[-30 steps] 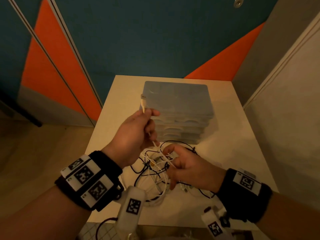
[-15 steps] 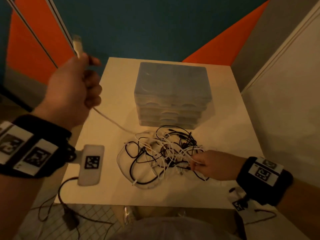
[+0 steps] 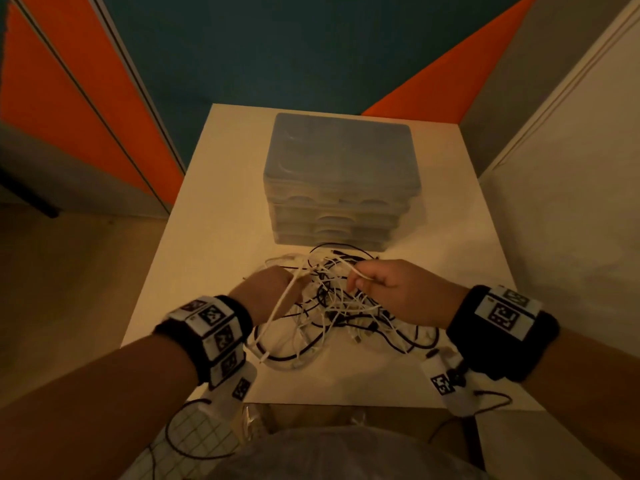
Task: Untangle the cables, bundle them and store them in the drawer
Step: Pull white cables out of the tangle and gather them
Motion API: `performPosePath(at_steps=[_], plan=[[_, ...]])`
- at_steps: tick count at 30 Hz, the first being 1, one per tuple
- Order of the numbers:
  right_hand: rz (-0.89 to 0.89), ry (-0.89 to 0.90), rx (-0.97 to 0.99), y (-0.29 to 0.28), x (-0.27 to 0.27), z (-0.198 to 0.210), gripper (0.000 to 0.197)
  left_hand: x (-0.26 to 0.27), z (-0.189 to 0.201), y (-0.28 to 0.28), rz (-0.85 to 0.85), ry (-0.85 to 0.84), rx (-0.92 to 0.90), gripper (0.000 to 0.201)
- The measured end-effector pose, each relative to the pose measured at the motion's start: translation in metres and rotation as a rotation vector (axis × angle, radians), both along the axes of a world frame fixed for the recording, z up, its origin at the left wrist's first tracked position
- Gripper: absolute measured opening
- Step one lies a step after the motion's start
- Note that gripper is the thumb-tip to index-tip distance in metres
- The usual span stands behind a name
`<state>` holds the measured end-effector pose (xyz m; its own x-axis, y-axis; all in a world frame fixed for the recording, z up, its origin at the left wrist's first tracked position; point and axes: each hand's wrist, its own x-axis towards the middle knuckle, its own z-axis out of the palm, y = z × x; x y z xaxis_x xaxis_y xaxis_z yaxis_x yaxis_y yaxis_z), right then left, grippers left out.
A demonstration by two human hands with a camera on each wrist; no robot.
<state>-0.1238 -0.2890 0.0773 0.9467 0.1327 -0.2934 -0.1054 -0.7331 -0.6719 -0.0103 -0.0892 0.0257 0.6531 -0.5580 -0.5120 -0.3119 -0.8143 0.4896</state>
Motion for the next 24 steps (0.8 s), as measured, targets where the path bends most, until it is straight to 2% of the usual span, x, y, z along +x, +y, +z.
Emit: performPosePath(at_steps=[4, 9, 12, 16, 18, 21, 22, 24], plan=[[-0.008, -0.015, 0.018, 0.001, -0.003, 0.000, 0.019, -0.003, -0.016, -0.008, -0.055, 0.021, 0.100, 0.052], [-0.016, 0.017, 0.002, -0.005, -0.005, -0.003, 0.018, 0.005, -0.035, -0.004, 0.005, 0.049, 0.100, 0.042], [-0.016, 0.019, 0.010, -0.006, -0.007, -0.005, 0.015, 0.005, -0.033, -0.001, -0.011, 0.083, 0.087, 0.037], [-0.057, 0.002, -0.027, -0.009, -0.005, -0.012, 0.014, 0.007, -0.003, 0.003, -0.037, 0.031, -0.067, 0.035], [-0.088, 0.018, -0.034, -0.011, -0.002, -0.016, 0.035, 0.007, 0.019, 0.008, -0.053, 0.024, -0.142, 0.036], [-0.063, 0.068, -0.014, -0.009, 0.003, -0.021, 0.064, 0.004, 0.052, 0.014, -0.122, 0.062, -0.248, 0.024], [-0.043, 0.073, -0.004, -0.007, 0.005, -0.021, 0.066, 0.003, 0.061, 0.015, -0.154, 0.095, -0.279, 0.021], [-0.003, 0.050, -0.023, -0.002, 0.009, -0.023, 0.056, 0.002, 0.078, 0.017, -0.197, 0.162, -0.330, 0.018]])
